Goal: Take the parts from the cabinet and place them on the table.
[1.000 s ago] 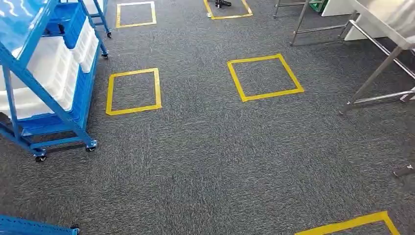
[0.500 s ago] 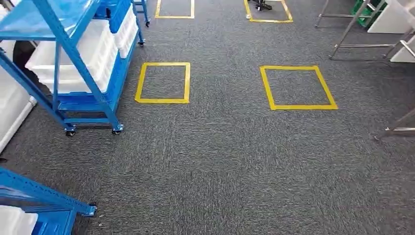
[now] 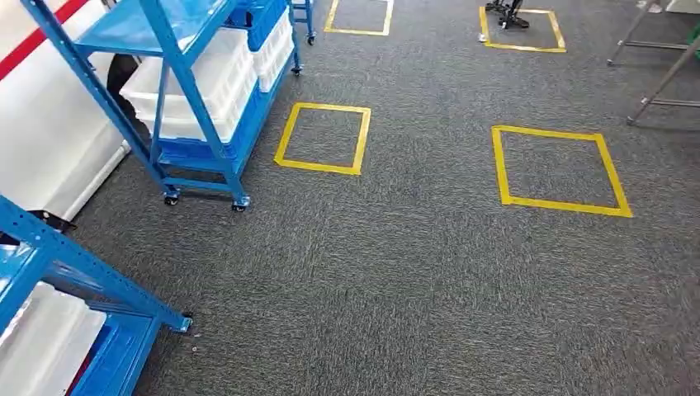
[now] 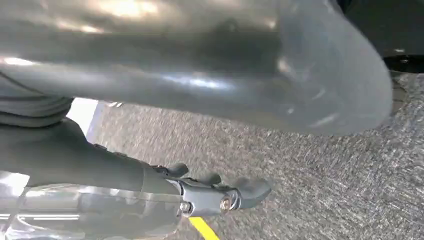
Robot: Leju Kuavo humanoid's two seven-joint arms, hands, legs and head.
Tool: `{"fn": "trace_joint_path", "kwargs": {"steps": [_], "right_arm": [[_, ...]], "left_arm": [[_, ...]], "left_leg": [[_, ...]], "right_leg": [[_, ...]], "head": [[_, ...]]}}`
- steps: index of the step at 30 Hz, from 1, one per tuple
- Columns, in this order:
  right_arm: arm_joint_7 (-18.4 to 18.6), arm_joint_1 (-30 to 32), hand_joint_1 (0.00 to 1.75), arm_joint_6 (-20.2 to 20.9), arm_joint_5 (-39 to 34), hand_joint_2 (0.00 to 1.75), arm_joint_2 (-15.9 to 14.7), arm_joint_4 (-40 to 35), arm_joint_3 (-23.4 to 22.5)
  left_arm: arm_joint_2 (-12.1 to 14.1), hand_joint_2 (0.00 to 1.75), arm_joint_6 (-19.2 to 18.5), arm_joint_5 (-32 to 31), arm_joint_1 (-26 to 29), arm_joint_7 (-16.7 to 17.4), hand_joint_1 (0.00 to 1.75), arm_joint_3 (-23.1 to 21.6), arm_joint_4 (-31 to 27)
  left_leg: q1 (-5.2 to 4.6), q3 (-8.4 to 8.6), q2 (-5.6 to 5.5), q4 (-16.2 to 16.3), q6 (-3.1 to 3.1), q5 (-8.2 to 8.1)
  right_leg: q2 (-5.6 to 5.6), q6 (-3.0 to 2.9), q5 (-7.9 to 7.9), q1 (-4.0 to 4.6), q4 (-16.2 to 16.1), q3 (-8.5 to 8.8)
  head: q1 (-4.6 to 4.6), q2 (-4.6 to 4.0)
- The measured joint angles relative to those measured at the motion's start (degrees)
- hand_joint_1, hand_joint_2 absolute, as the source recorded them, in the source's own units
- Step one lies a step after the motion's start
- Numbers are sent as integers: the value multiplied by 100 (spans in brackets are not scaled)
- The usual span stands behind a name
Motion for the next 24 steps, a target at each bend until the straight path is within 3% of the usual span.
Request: {"fn": "trace_joint_path", "kwargs": {"steps": [1, 3, 4, 5, 6, 8, 9, 10, 11, 12, 13, 14, 15, 16, 18, 19, 20, 22, 24], "right_arm": [[2, -2, 0, 33, 4, 0, 0, 0, 0], [-9, -6, 0, 57, 7, 0, 2, 0, 9], [-11, -6, 0, 57, 7, 0, 4, 0, 13], [-20, 6, 0, 70, 7, 0, 9, 0, 18], [-33, 2, 0, 92, 7, 0, 9, 0, 20], [-50, -36, 0, 138, 7, 0, 15, -2, 35], [-50, -50, 0, 142, 9, 0, 15, -2, 42], [-50, -47, 0, 155, 9, 0, 15, -7, 46], [-52, -32, 0, 157, 9, 0, 15, -7, 48], [-57, -30, 0, 168, 9, 0, 13, -4, 48], [-57, -24, 0, 177, 9, 0, 13, -4, 48], [-57, -19, 0, 184, 7, 0, 13, -4, 48], [-57, -18, 0, 190, 7, 0, 13, -4, 50], [-57, -19, 0, 194, 7, 0, 13, -4, 48], [-57, -22, 0, 230, 7, 0, 13, -4, 48], [-57, -21, 0, 271, 7, 0, 13, -4, 48], [-48, -17, 0, 312, 7, 0, 13, -2, 48], [-42, -23, 0, 358, 7, 0, 11, -2, 48], [-28, -34, 0, 363, 4, 0, 13, -2, 48]], "left_arm": [[0, 0, 18, 2, 13, 13, 0, 0, 0], [4, 0, 48, 2, 19, 31, 0, 2, 0], [7, 0, 50, 2, 8, 31, 0, 2, 0], [9, 0, 52, 0, -20, 37, 0, 2, 0], [9, 0, 55, -4, -31, 37, 0, 0, 0], [11, 0, 59, -11, -3, 46, 0, 0, 0], [11, 0, 63, -13, 2, 50, 0, 0, 0], [9, 0, 63, -20, 6, 48, 0, 0, 0], [11, 0, 65, -24, 2, 55, 0, 0, 0], [13, 0, 63, -44, -16, 52, 0, -2, 0], [13, 0, 63, -48, -35, 52, 0, -4, 0], [13, 0, 63, -50, -41, 52, 0, -4, 0], [15, 0, 66, -55, -36, 52, 0, -4, 0], [15, 0, 66, -55, -24, 55, 0, -4, 0], [15, 0, 63, -63, -22, 55, 0, -4, 0], [13, 0, 66, -83, -26, 55, 0, -13, 0], [13, 0, 63, -113, -42, 55, 0, -20, 0], [13, 0, 65, -142, -55, 55, 0, -35, 0], [13, 0, 70, -175, -24, 66, 0, -48, 0]], "left_leg": [[-1, 146, 23, -229, 4, 161], [-10, 680, 156, -1156, 38, 567], [-39, 957, 477, -1607, 90, 676], [-108, 1011, 634, -1777, 134, 617], [-100, 997, 515, -1763, 170, 641], [-124, 947, 394, -1767, 202, 652], [-80, 974, 322, -1836, 247, 687], [-58, 1013, 252, -1870, 270, 725], [-46, 998, 204, -1874, 303, 748], [-46, 968, 134, -1874, 324, 763], [-46, 948, 61, -1873, 335, 771], [-47, 935, -23, -1870, 330, 779], [-46, 930, -108, -1865, 318, 788], [-45, 936, -190, -1861, 312, 791], [-37, 949, -353, -1842, 283, 795], [-29, 938, -419, -1828, 260, 793], [-57, 899, -476, -1785, 215, 789], [-18, 839, -591, -1784, 134, 829], [-4, 803, -719, -1821, 44, 868]], "right_leg": [[-72, 0, -4, 5, 2, 3], [-202, 18, -29, 10, 9, 33], [-256, 42, -46, 24, 18, 51], [-326, 86, -89, 75, 68, 40], [-381, 106, -84, 65, 55, 48], [-498, 136, -84, 48, 34, 81], [-552, 181, -114, 74, 42, 100], [-218, 236, -214, 23, 145, 87], [61, 250, -416, 3, 407, -32], [212, 267, -669, -22, 847, -241], [268, 280, -885, -40, 1321, -470], [286, 291, -995, -49, 1675, -648], [290, 302, -966, -59, 1813, -731], [292, 304, -797, -72, 1680, -685], [367, 295, -226, -103, 809, -294], [574, 294, 2, -126, 335, -87], [847, 286, -49, -121, 155, -41], [744, 252, -33, -90, 142, -66], [626, 164, 1, -78, 101, -51]], "head": [[2, 0], [0, 0], [-4, 0], [-4, 0], [20, 0], [15, 0], [9, 0], [32, 0], [57, 0], [57, 0], [57, 0], [57, 0], [57, 0], [57, 0], [57, 0], [57, 0], [59, -2], [50, 0], [46, 0]]}}
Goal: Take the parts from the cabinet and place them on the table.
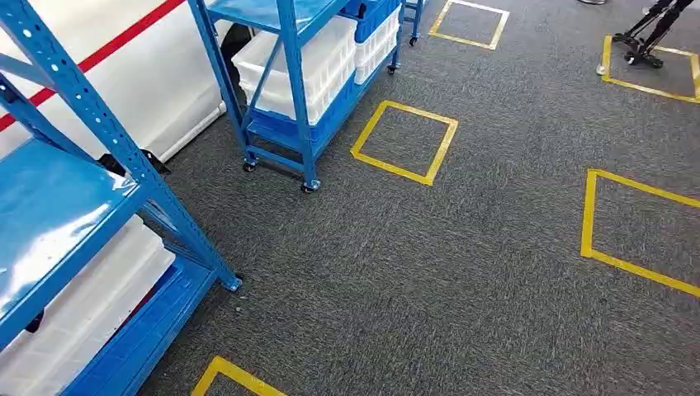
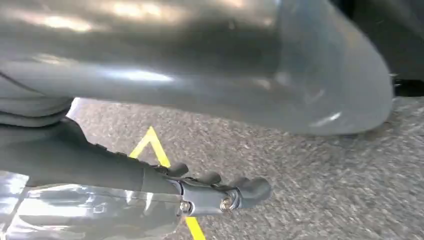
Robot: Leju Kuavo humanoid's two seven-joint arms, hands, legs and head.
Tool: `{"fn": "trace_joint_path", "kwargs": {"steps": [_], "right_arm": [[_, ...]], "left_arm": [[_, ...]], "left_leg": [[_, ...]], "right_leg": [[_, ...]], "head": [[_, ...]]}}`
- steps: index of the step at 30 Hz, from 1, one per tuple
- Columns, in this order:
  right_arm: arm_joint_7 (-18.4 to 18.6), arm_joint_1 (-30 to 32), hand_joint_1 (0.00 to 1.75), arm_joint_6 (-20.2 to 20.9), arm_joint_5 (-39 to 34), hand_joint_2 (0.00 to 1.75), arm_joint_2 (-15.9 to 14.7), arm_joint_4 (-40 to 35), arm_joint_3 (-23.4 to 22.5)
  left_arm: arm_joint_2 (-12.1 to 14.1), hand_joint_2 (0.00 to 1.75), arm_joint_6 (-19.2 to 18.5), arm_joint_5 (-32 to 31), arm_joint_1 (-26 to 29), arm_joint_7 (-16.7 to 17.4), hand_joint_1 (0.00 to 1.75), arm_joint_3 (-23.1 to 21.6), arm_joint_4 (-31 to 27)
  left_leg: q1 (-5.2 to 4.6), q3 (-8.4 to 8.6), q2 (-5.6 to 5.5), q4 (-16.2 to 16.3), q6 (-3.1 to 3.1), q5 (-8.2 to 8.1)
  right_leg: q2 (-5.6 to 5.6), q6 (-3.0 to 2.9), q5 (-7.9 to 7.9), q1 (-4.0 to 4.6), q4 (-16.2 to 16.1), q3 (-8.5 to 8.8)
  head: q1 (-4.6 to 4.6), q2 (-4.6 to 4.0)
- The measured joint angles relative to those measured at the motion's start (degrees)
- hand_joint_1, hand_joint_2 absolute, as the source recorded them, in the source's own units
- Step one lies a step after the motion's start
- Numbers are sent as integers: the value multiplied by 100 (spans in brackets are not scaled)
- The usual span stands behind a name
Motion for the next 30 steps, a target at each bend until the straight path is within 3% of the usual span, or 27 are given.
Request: {"fn": "trace_joint_path", "kwargs": {"steps": [1, 2, 3, 5, 6, 7, 8, 9, 10, 11, 15, 16, 17, 18, 19, 20, 21, 22, 23, 25, 26, 27, 30], "right_arm": [[2, -2, 0, 0, 0, 0, 2, 0, 0], [9, 2, 0, 0, 0, 0, 2, 0, 0], [4, 3, 0, 0, 0, 0, 2, 0, 0], [9, 27, 0, 2, 0, 0, 2, 0, 0], [9, 36, 0, 2, 0, 0, 2, 0, 0], [9, 36, 0, 2, 0, 0, 2, 0, 0], [7, 34, 0, 13, 0, 0, 2, 0, 0], [2, 31, 0, 22, 0, 0, 2, 0, 0], [-4, 29, 0, 24, 0, 0, 2, 0, 0], [-4, 31, 0, 31, 0, 0, 4, 0, 0], [-22, -5, 0, 55, 0, 0, 13, 0, 0], [-22, -8, 0, 55, 0, 0, 15, -2, 0], [-24, -7, 0, 57, 0, 0, 13, -2, 0], [-28, 5, 0, 74, 0, 0, 13, -2, 0], [-31, 6, 0, 81, 0, 0, 13, -2, 0], [-28, 11, 0, 87, 0, 0, 7, -2, 0], [-28, 15, 0, 96, 0, 0, 4, 0, 0], [-26, 18, 0, 96, 0, 0, 4, -2, 0], [-22, 15, 0, 98, 0, 0, 4, -2, 0], [-13, 11, 0, 96, 0, 0, 4, -2, 0], [-9, 17, 0, 98, 0, 0, 4, -2, 0], [2, 12, 0, 103, 0, 0, 2, 0, 0], [31, -4, 0, 127, 2, 0, 2, -2, 0]], "left_arm": [[0, 0, 0, -9, 2, 9, 0, -7, 0], [0, 0, 0, -20, 10, 15, 0, -18, 0], [0, 0, 0, -26, 10, 26, 0, -26, 0], [-4, 0, 0, -61, -10, 35, 0, -53, 0], [-13, 0, 0, -74, -10, 35, 0, -74, 2], [-15, 0, 2, -81, -5, 39, 0, -87, 0], [-13, 0, 11, -92, 2, 44, 0, -103, 0], [-13, 0, 18, -113, 4, 44, 0, -109, 0], [-13, 0, 20, -122, 1, 44, 0, -111, 0], [-13, 0, 20, -125, -9, 44, 0, -116, 0], [-13, 0, 20, -129, 0, 35, 0, -129, 0], [-15, 0, 17, -138, -6, 35, 0, -136, 0], [-24, 0, 15, -142, -4, 35, 0, -144, 0], [-24, 0, 13, -144, -18, 42, 0, -155, 0], [-26, 0, 11, -144, -38, 44, 0, -162, 0], [-26, 0, -2, -146, -67, 52, 0, -173, 0], [-24, 0, -15, -149, -73, 66, 0, -190, 0], [-26, 0, -15, -151, -64, 79, 0, -201, 0], [-26, 0, -15, -153, -51, 87, 0, -201, 0], [-26, 0, -20, -164, -43, 103, 0, -205, 0], [-28, 0, -28, -164, -44, 103, 0, -212, 0], [-31, 0, -41, -160, -60, 109, 0, -214, 0], [-33, 0, -81, -138, -28, 120, 0, -214, 0]], "left_leg": [[16, -6, 97, 55, -6, -36], [-30, -34, 450, 128, -10, -96], [-30, -162, 656, 428, -21, -324], [-7, -502, 728, 1239, -39, -752], [-6, -650, 736, 1606, -48, -864], [-6, -634, 739, 1636, -43, -815], [-8, -480, 749, 1390, -35, -656], [-15, -215, 791, 930, -15, -442], [-28, 79, 936, 432, 19, -258], [-63, 256, 1227, 85, 63, -276], [-126, 203, 1011, 41, 159, -226], [-43, 285, 942, -51, 217, -158], [-56, 273, 901, -80, 224, -136], [-44, 247, 858, -82, 261, -118], [-44, 223, 808, -82, 284, -91], [-45, 190, 719, -80, 295, -72], [-46, 175, 644, -74, 291, -66], [-44, 174, 570, -73, 281, -58], [-42, 181, 493, -70, 271, -53], [-31, 190, 347, -47, 243, -55], [-20, 172, 278, -23, 208, -62], [-45, 130, 213, 23, 165, -77], [-6, 83, 50, -22, 47, -23]], "right_leg": [[-102, -67, 45, -40, -54, 9], [-147, -81, 54, -13, -73, 25], [-215, -103, 63, 5, -78, 20], [-399, -135, 52, 45, -71, 14], [-510, -146, 45, 65, -65, 0], [-597, -150, 42, 77, -59, -8], [-675, -154, 37, 86, -51, -12], [-747, -151, 29, 90, -38, -9], [-806, -142, 19, 95, -26, 1], [-853, -125, 8, 105, -16, 6], [-1035, -21, 10, 110, -26, 27], [-1052, 26, -34, 123, -2, 34], [-792, 69, -128, 96, 97, 18], [-571, 83, -327, 73, 353, -105], [-450, 99, -536, 50, 708, -278], [-359, 123, -820, 29, 1343, -582], [-342, 137, -900, 22, 1666, -748], [-337, 149, -829, 10, 1736, -796], [-334, 156, -632, -3, 1536, -717], [-235, 156, -119, -35, 700, -326], [70, 155, 95, -74, 142, -81], [204, 149, 27, -47, 25, -57], [28, 53, 58, -3, 30, -56]], "head": [[-2, 0], [-9, 0], [-61, 0], [-65, 0], [-63, 0], [-63, 0], [-66, 0], [-66, 0], [-68, 0], [-68, 0], [-55, 0], [-59, 0], [-42, 0], [-16, 0], [-18, 0], [-20, 0], [-15, 0], [-17, -2], [-20, 0], [-18, 0], [-15, 0], [-17, 0], [-26, 0]]}}
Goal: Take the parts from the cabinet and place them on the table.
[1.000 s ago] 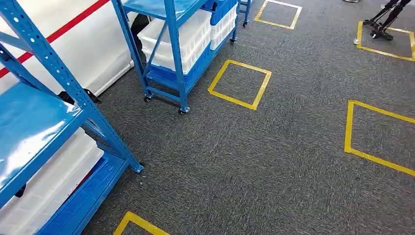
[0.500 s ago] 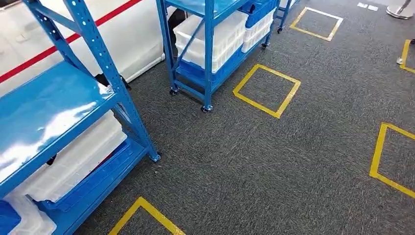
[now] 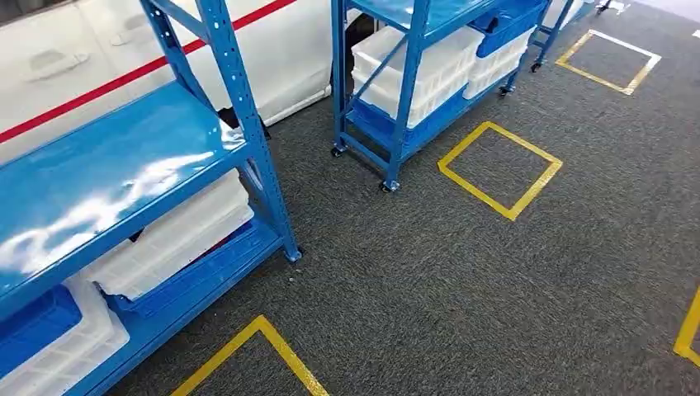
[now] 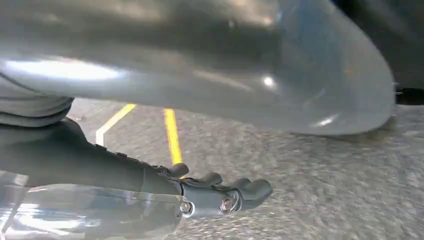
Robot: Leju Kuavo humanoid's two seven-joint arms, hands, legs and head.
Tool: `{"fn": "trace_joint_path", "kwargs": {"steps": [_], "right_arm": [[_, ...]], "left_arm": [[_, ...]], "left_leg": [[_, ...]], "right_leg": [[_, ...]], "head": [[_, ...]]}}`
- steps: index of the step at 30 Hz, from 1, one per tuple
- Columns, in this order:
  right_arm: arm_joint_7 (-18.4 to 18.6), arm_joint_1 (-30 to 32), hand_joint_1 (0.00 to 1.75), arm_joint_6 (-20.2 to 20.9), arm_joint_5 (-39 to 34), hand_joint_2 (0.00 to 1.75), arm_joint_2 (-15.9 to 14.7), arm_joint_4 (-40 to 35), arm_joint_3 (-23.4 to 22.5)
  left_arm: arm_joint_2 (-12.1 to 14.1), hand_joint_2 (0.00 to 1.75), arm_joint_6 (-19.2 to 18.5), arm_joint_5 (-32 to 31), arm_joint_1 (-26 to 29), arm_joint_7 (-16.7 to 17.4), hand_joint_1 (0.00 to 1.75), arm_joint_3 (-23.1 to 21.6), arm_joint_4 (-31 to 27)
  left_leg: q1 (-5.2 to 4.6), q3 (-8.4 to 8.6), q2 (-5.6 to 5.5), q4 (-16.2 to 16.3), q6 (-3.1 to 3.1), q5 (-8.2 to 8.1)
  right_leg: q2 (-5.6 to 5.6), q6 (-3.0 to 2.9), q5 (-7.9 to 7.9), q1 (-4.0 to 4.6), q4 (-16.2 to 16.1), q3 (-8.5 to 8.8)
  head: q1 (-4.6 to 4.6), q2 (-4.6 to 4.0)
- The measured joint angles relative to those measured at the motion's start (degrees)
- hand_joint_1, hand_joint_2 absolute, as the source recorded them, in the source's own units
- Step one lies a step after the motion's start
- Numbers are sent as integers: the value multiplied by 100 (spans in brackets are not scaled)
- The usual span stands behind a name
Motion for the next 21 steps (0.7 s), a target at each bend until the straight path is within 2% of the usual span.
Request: {"fn": "trace_joint_path", "kwargs": {"steps": [1, 2, 3, 4, 5, 6, 7, 8, 9, 10, 11, 12, 15, 16, 17, 18, 19, 21], "right_arm": [[4, -1, 0, 11, 0, 0, 4, 0, 0], [11, -3, 0, 15, 0, 0, 13, 0, 0], [13, 9, 0, 20, 0, 0, 15, 0, -2], [13, 23, 0, 35, 0, 0, 17, 2, 0], [20, 34, 0, 55, 2, 0, 17, 2, 0], [28, 38, 0, 66, 0, 0, 15, 2, -2], [31, 39, 0, 68, 2, 0, 17, 2, -2], [33, 38, 0, 81, 2, 0, 17, 2, -2], [33, 34, 0, 85, 2, 0, 17, 2, -2], [33, 32, 0, 101, 2, 0, 24, 2, -2], [33, 28, 0, 109, 2, 0, 31, 2, -2], [35, 31, 0, 118, 2, 0, 31, 2, -2], [35, 8, 0, 148, 4, 0, 43, 0, -2], [37, -7, 0, 151, 4, 0, 48, 0, 0], [42, -6, 0, 160, 4, 0, 48, -4, -2], [41, 2, 0, 173, 4, 0, 48, -7, 0], [41, 1, 0, 177, 4, 0, 48, -7, -2], [61, 16, 0, 179, 4, 0, 46, -4, -2]], "left_arm": [[4, 0, -9, 2, 20, 11, 0, 0, 0], [11, 0, -13, 2, 26, 13, 0, 0, 0], [11, 0, -20, 2, 25, 15, 0, 0, 0], [9, 0, -35, 7, 14, 17, 0, 0, 0], [9, 0, -48, 11, 3, 17, 0, 0, 0], [2, 0, -55, 13, 4, 17, 0, 0, 0], [0, 0, -55, 13, 13, 22, 0, 0, 0], [2, 0, -55, 15, 24, 33, 0, 0, 0], [4, 0, -55, 13, 33, 33, 0, 0, 0], [9, 0, -55, 13, 33, 33, 0, 0, 0], [13, 0, -55, 13, 28, 33, 0, 0, 0], [13, 0, -55, 13, 21, 33, 0, 0, 0], [15, 0, -55, 11, 21, 33, 0, 0, 0], [15, 0, -52, 11, 27, 33, 0, 0, 0], [13, 0, -50, 11, 33, 33, 0, 0, 0], [13, 0, -50, 9, 28, 35, 0, 0, 0], [13, 0, -50, -2, 22, 35, 0, 0, 0], [15, 0, -48, -9, -6, 33, 0, -2, 0]], "left_leg": [[-10, -23, -71, 7, -45, 0], [-10, -58, 161, 116, -50, -85], [-26, -185, 422, 378, -64, -293], [-21, -387, 567, 814, -84, -551], [-10, -590, 631, 1271, -99, -769], [0, -769, 660, 1683, -114, -913], [6, -815, 675, 1811, -123, -913], [7, -728, 694, 1676, -128, -790], [7, -511, 718, 1285, -126, -574], [6, -203, 782, 725, -114, -325], [-2, 105, 1009, 184, -86, -136], [-31, 157, 1215, 64, -11, -215], [-66, 109, 1037, 49, 60, -164], [-40, 117, 952, -13, 113, -134], [5, 179, 908, -54, 144, -88], [6, 167, 850, -60, 176, -73], [3, 141, 793, -60, 203, -53], [-9, 112, 658, -58, 218, -43]], "right_leg": [[-93, -69, 46, -44, -74, 6], [-176, -106, 69, -45, -108, 25], [-240, -161, 72, -37, -117, 22], [-329, -173, 68, -18, -115, 12], [-418, -183, 60, 2, -113, 12], [-524, -191, 53, 17, -111, 11], [-597, -193, 49, 21, -110, 12], [-676, -185, 42, 23, -108, 16], [-748, -173, 33, 21, -101, 23], [-813, -160, 18, 20, -94, 36], [-869, -133, -2, 27, -75, 53], [-907, -109, -19, 55, -64, 58], [-1042, -13, -25, 47, -79, 102], [-1112, 32, -40, 67, -88, 139], [-917, 82, -96, 18, -44, 136], [-601, 94, -254, 17, 135, 55], [-446, 95, -513, 10, 547, -147], [-384, 101, -882, 16, 1403, -564]], "head": [[2, 0], [-9, 0], [-59, 0], [-83, 0], [-76, 0], [-74, 0], [-76, 0], [-76, 0], [-79, 0], [-79, 0], [-81, 0], [-75, 0], [-59, 0], [-59, 0], [-55, 0], [-41, 0], [-20, 0], [-20, 0]]}}
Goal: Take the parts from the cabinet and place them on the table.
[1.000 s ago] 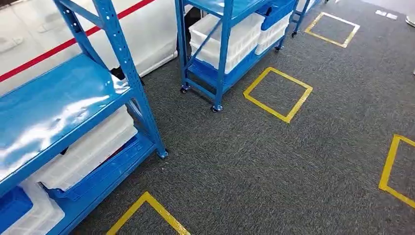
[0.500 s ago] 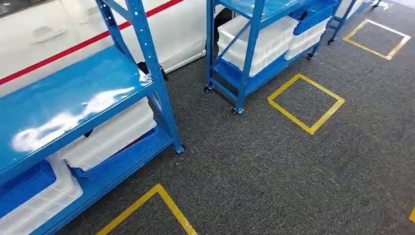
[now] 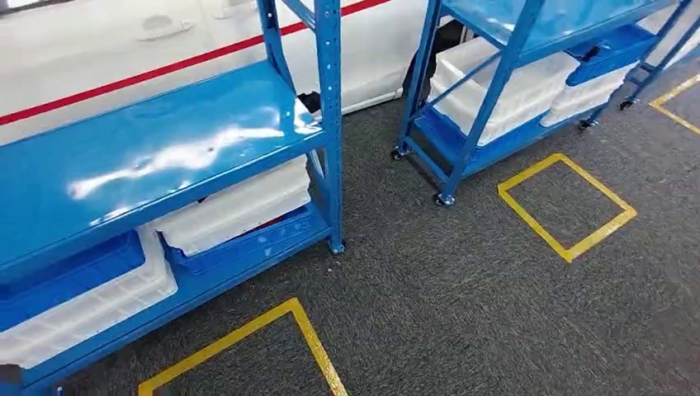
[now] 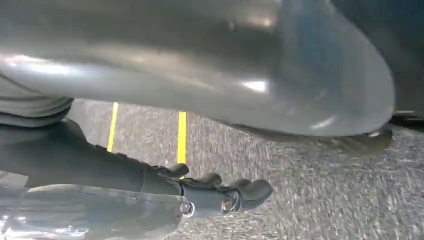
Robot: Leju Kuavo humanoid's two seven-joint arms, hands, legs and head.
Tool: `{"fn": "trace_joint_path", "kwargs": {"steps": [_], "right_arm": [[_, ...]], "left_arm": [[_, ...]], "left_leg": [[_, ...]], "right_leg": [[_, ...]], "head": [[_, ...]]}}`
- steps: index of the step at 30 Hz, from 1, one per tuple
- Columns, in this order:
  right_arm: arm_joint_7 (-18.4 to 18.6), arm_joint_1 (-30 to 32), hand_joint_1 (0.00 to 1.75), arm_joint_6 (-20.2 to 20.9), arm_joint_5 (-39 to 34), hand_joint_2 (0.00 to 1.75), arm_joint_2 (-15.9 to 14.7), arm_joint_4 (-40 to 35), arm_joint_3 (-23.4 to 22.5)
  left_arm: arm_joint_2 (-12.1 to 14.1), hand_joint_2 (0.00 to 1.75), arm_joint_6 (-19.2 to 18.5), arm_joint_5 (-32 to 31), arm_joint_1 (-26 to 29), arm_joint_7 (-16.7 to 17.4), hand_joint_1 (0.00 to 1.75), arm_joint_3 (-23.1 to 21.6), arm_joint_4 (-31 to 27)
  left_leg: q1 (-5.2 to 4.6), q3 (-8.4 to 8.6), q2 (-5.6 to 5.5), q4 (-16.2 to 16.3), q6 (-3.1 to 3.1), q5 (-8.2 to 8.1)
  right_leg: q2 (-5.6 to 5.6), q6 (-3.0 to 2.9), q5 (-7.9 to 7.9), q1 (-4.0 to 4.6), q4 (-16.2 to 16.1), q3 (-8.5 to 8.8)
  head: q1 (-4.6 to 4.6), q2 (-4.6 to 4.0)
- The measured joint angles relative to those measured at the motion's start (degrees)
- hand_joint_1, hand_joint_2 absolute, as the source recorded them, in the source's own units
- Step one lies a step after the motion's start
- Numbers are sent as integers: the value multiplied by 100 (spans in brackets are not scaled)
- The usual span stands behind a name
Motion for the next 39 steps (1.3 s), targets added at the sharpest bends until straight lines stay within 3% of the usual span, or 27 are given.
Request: {"fn": "trace_joint_path", "kwargs": {"steps": [1, 2, 4, 5, 6, 9, 11, 12, 13, 15, 16, 17, 19, 20, 21, 22, 25, 26, 28, 29, 31, 32, 33, 35, 36, 37, 39], "right_arm": [[2, 4, 0, 2, 0, 0, 0, 0, 0], [4, 4, 0, 2, 0, 0, 0, 0, 0], [4, -1, 0, 2, 0, 0, 0, 0, 0], [4, -4, 0, 2, 0, 0, 0, 0, 0], [4, -4, 0, 2, 0, 0, -6, 0, 0], [9, -10, 0, 2, 0, 0, -4, 0, 0], [9, -13, 0, 2, 0, 0, 4, 0, -2], [9, -20, 0, 2, 0, 0, 7, 0, -2], [2, -10, 0, 2, 0, 0, 11, 0, -2], [2, 11, 0, 2, 0, 0, 11, 0, -4], [2, 20, 0, 4, 0, 0, 11, 0, -4], [2, 24, 0, 9, 0, 0, 11, 0, -4], [2, 19, 0, 22, 0, 0, 11, 0, -4], [2, 18, 0, 26, 0, 0, 13, 0, -4], [2, 16, 0, 31, 0, 0, 15, 0, -4], [7, 20, 0, 48, 2, 0, 22, 0, -4], [7, -6, 0, 74, 4, 0, 26, 0, -4], [7, -22, 0, 74, 4, 0, 26, -2, -4], [2, -14, 0, 81, 11, 0, 22, -2, -4], [0, -13, 0, 79, 11, 0, 15, -2, -4], [2, -1, 0, 81, 11, 0, 2, -2, -7], [2, 1, 0, 81, 13, 0, 2, -2, -7], [2, 0, 0, 79, 13, 0, 0, -2, -9], [2, -6, 0, 77, 13, 0, -4, -2, -9], [2, -9, 0, 72, 13, 0, -4, -2, -11], [7, -8, 0, 68, 15, 0, -9, -2, -11], [17, -12, 0, 66, 17, 0, -9, -2, -15]], "left_arm": [[-2, 0, 0, 0, 3, 2, 0, 0, 0], [0, 0, 0, 0, 17, 2, 0, 0, 0], [-2, 0, 0, 0, 29, 4, 0, 0, 0], [-2, 0, 0, 0, 24, 4, 0, 0, 0], [-11, 0, 0, -2, 24, 4, 0, 0, 0], [-11, 0, 7, -33, 18, 0, 0, -2, 0], [-2, 0, 7, -35, 40, 2, 0, -2, 0], [-2, 0, 7, -37, 44, 0, 0, -2, 0], [-2, 0, 7, -37, 37, 0, 0, -2, 0], [-13, 0, 2, -42, 8, 0, 0, -4, 0], [-18, 0, 2, -42, 7, 0, 0, -4, 0], [-17, 0, 2, -44, 17, 0, 0, -4, 0], [-17, 0, 4, -50, 39, 0, 0, -7, 0], [-15, 0, 9, -52, 40, 0, 0, -9, 0], [-15, 0, 9, -57, 35, -2, 0, -11, 0], [-11, 0, 11, -59, 14, -2, 0, -15, 0], [-9, 0, 11, -89, 22, -16, 0, -22, 0], [-11, 0, 11, -96, 21, -15, 0, -22, 0], [-22, 0, 11, -101, 19, -2, 0, -33, 0], [-22, 0, 11, -103, 2, 0, 0, -37, 0], [-24, 0, 11, -111, -14, 0, 0, -39, 0], [-24, 0, 11, -114, -5, 2, 0, -39, 0], [-24, 0, 11, -118, 8, 4, 0, -39, 0], [-26, 0, 7, -120, 9, 11, 0, -42, 0], [-33, 0, 0, -120, 6, 11, 0, -42, 0], [-39, 0, 0, -120, 4, 11, 0, -42, 0], [-39, 0, 0, -120, -9, 15, 0, -44, 0]], "left_leg": [[-5, -8, -88, 7, 0, 4], [-5, -7, -172, 13, -5, 8], [-2, -2, -333, 42, -15, 4], [0, -3, -413, 62, -32, -3], [2, -25, -466, 72, -61, -2], [3, -89, -628, 72, -179, 29], [10, -118, -707, 55, -256, 36], [5, -130, -401, 149, -265, -41], [-11, -261, -140, 411, -287, -242], [5, -701, -1, 1380, -329, -749], [9, -875, 16, 1776, -342, -884], [9, -928, 27, 1928, -353, -869], [7, -632, 52, 1408, -336, -530], [0, -324, 112, 856, -310, -277], [-24, -33, 344, 346, -250, -91], [-94, 72, 665, 82, -167, -171], [-119, 23, 444, 81, -108, -109], [-74, 47, 362, 11, -58, -75], [-24, 75, 242, -29, 3, -5], [-21, 47, 181, -28, 22, 7], [-22, 14, 31, -20, 32, 17], [-21, 6, -51, -10, 27, 20], [-19, 10, -126, -5, 22, 22], [-6, 19, -300, 31, -6, 13], [3, 15, -379, 62, -32, -2], [-14, -15, -434, 97, -73, -17], [-7, -82, -546, 126, -155, -3]], "right_leg": [[3, -3, -18, 0, 248, -141], [8, -11, 109, 0, 199, -137], [71, -37, 636, -8, -566, 203], [231, -56, 917, -25, -1120, 455], [566, -63, 869, -47, -1382, 570], [420, -96, 903, 10, -1408, 550], [281, -182, 944, -29, -1474, 574], [208, -225, 962, -32, -1505, 585], [142, -259, 959, -23, -1505, 580], [-49, -290, 943, 10, -1502, 571], [-141, -301, 936, 23, -1499, 567], [-231, -303, 933, 33, -1496, 568], [-363, -293, 918, 38, -1492, 583], [-429, -283, 904, 39, -1486, 600], [-483, -272, 890, 47, -1482, 623], [-548, -241, 867, 75, -1473, 637], [-713, -160, 866, 71, -1483, 668], [-763, -118, 847, 90, -1488, 700], [-172, -32, 625, 35, -1225, 592], [-35, -21, 379, 19, -821, 386], [12, 15, 22, 5, 62, -56], [12, 27, 31, 1, 271, -178], [13, 33, 175, -7, 191, -157], [74, 34, 715, -39, -607, 196], [243, 34, 978, -64, -1139, 441], [556, 22, 889, -88, -1346, 526], [467, -16, 907, -61, -1374, 510]], "head": [[-2, 0], [-4, 0], [-2, 0], [0, 0], [-6, 0], [-11, 0], [-11, 0], [-9, 0], [-61, -2], [-66, 0], [-63, 0], [-68, 0], [-68, 0], [-70, 0], [-70, 0], [-68, -2], [-53, 0], [-61, 0], [-42, 0], [-33, 0], [-37, 0], [-35, 0], [-37, 0], [-39, -2], [-33, 0], [-37, 0], [-44, 0]]}}
